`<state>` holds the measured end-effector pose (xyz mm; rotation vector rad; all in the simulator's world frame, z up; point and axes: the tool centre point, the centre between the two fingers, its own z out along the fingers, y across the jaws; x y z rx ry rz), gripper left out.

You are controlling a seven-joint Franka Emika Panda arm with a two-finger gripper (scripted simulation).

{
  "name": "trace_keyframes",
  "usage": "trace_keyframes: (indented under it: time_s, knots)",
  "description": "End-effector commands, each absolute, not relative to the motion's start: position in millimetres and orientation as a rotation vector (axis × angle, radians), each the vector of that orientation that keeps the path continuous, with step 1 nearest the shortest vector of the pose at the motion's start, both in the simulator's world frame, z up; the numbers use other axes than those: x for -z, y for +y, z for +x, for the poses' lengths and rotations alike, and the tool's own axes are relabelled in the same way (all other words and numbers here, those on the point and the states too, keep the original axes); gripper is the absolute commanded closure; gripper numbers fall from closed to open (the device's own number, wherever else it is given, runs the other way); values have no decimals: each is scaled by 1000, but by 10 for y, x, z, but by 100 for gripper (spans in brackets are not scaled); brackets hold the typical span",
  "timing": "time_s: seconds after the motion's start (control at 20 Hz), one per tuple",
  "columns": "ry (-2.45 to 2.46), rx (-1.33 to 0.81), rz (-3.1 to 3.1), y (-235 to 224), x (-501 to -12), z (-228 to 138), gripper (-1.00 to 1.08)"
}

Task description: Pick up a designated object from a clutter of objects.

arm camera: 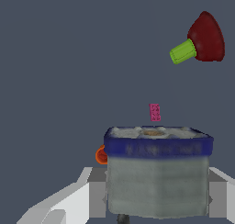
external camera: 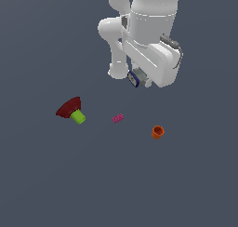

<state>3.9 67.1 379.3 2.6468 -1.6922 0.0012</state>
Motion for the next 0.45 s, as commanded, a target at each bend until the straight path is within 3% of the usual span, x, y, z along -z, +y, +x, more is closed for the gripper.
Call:
trace_keyframes:
  time_s: [0.0, 0.4]
  knots:
    - [-1692, 0, 2647, 702, -3880, 74, 108]
    - [-1692, 0, 2647, 739, -3979, 119, 108]
